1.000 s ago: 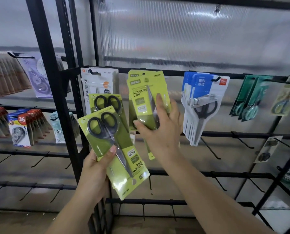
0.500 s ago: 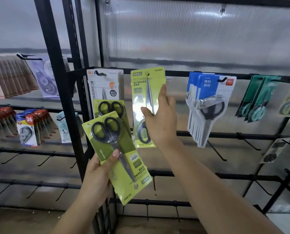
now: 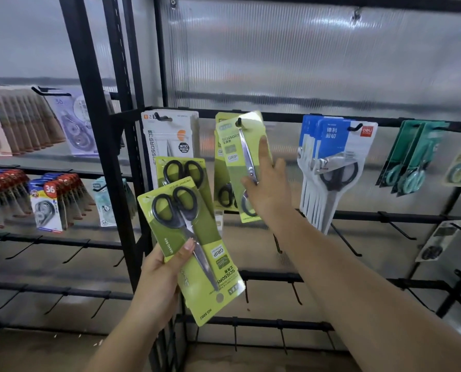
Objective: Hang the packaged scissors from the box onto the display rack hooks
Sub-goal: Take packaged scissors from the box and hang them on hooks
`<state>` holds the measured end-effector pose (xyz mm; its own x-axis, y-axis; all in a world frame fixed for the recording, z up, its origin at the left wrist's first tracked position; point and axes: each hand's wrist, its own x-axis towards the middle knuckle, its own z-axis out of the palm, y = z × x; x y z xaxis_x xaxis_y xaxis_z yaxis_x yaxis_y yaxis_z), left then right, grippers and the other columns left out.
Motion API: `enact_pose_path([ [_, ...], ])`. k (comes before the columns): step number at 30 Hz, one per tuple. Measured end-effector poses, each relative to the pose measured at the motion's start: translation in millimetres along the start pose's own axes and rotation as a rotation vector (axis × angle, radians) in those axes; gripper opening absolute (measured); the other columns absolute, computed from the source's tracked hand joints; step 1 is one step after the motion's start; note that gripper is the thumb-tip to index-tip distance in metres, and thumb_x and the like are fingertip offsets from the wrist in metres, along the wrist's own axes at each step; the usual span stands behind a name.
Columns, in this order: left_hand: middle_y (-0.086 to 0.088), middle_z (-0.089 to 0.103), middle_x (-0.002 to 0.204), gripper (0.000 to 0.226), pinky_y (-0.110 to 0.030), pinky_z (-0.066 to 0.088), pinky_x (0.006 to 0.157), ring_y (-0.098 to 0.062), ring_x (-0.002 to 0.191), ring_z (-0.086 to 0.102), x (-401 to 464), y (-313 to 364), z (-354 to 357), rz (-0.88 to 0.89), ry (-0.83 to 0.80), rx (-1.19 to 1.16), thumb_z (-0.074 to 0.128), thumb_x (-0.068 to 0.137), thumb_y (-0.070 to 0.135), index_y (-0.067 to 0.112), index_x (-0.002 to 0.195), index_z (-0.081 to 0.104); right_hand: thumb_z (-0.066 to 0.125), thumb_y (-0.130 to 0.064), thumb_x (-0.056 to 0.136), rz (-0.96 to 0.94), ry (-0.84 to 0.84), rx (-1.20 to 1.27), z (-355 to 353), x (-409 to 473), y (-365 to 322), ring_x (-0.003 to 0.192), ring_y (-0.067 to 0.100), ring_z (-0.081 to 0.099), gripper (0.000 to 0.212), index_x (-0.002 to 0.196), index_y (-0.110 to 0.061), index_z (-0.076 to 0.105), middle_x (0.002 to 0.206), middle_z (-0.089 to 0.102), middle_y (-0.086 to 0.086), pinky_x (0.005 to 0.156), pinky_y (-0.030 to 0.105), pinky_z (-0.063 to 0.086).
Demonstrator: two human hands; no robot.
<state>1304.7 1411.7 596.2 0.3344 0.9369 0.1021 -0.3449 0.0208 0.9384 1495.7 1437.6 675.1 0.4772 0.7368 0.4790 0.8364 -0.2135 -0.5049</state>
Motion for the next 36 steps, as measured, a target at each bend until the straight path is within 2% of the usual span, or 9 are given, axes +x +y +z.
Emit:
enact_pose_path([
  [4,-0.005,0.074,0.099,0.017,-0.036,0.051,0.073,-0.022,0.09,0.07,1.7,-3.3,-0.4,-0.014,0.014,-0.045,0.055,0.088,0.011,0.015,0.1,0.065,0.058,-0.041,0.089,0.026,0.028,-0.109,4.8,-30.5,10.7,0.141,0.028,0.008,0.067,0.146,-0.029,0.025,0.153,0.006,0.009,0.111,0.044,0.017],
  [8,-0.005,0.074,0.098,0.016,-0.038,0.052,0.076,-0.029,0.097,0.067,6.1,-7.2,-3.2,0.007,0.01,-0.061,0.068,0.079,0.019,0.017,0.095,0.066,0.068,-0.044,0.08,0.051,-0.498,0.512,8.0,-75.5,14.4,0.106,0.014,0.056,0.035,0.106,-0.024,0.06,0.116,0.06,0.001,0.096,0.037,0.046],
  [10,-0.008,0.072,0.103,0.047,-0.039,0.054,0.076,-0.03,0.097,0.068,8.4,-8.2,-4.2,0.027,-0.02,-0.063,0.088,0.053,0.042,0.021,0.091,0.07,0.076,-0.033,0.075,0.062,-0.722,0.585,11.9,-91.6,19.7,0.087,0.013,0.065,0.02,0.088,-0.025,0.064,0.094,0.07,-0.001,0.083,0.036,0.053],
  [17,0.0,0.074,0.092,0.079,-0.029,0.057,0.057,-0.018,0.08,0.071,10.9,-7.2,-4.2,0.055,-0.06,-0.088,0.088,0.024,0.063,0.026,0.091,0.069,0.066,-0.007,0.084,0.168,-0.553,0.64,11.7,-91.2,50.8,0.076,0.002,0.061,0.021,0.084,-0.027,0.062,0.083,0.066,-0.013,0.067,0.018,0.047],
  [22,-0.008,0.073,0.097,0.04,-0.034,0.058,0.056,-0.031,0.087,0.07,10.9,-5.8,-7.3,0.007,-0.082,-0.091,0.083,0.055,0.044,0.028,0.09,0.072,0.064,-0.014,0.087,0.143,-0.464,0.375,-1.7,-68.8,66.4,0.101,0.012,0.057,0.043,0.127,-0.028,0.057,0.113,0.061,-0.007,0.091,0.036,0.049],
  [25,-0.012,0.072,0.102,0.081,-0.038,0.058,0.059,-0.033,0.088,0.07,7.6,-8.4,-5.0,0.006,-0.086,-0.047,0.092,0.032,0.053,0.022,0.103,0.067,0.064,-0.026,0.087,0.046,-0.315,0.166,-7.0,-59.9,67.8,0.111,0.017,0.047,0.042,0.127,-0.037,0.056,0.108,0.052,-0.007,0.098,0.036,0.038],
  [28,-0.012,0.069,0.112,0.074,-0.04,0.059,0.064,-0.033,0.094,0.069,6.8,-9.6,-2.0,0.022,-0.062,-0.099,0.087,0.055,0.04,0.016,0.119,0.059,0.063,-0.046,0.084,0.189,-0.028,0.058,-1.3,-66.0,63.6,0.132,0.023,0.029,0.069,0.144,-0.028,0.034,0.139,0.033,0.002,0.108,0.042,0.03],
  [30,-0.009,0.068,0.115,0.051,-0.039,0.059,0.066,-0.03,0.097,0.068,9.2,-11.1,-1.3,0.034,-0.035,-0.183,0.067,0.075,0.021,0.016,0.125,0.055,0.065,-0.052,0.08,0.432,-0.028,0.352,2.9,-78.8,59.8,0.135,0.027,0.029,0.083,0.145,-0.019,0.025,0.149,0.025,0.006,0.108,0.045,0.032],
  [36,-0.011,0.067,0.116,0.043,-0.042,0.059,0.071,-0.032,0.099,0.067,10.2,-20.4,1.0,-0.024,-0.032,-0.214,0.058,0.077,0.015,0.02,0.119,0.057,0.058,-0.023,0.091,0.781,-0.399,1.424,16.4,-104.4,52.3,0.1,0.032,0.065,0.016,0.104,-0.013,0.058,0.095,0.072,0.011,0.089,0.043,0.049],
])
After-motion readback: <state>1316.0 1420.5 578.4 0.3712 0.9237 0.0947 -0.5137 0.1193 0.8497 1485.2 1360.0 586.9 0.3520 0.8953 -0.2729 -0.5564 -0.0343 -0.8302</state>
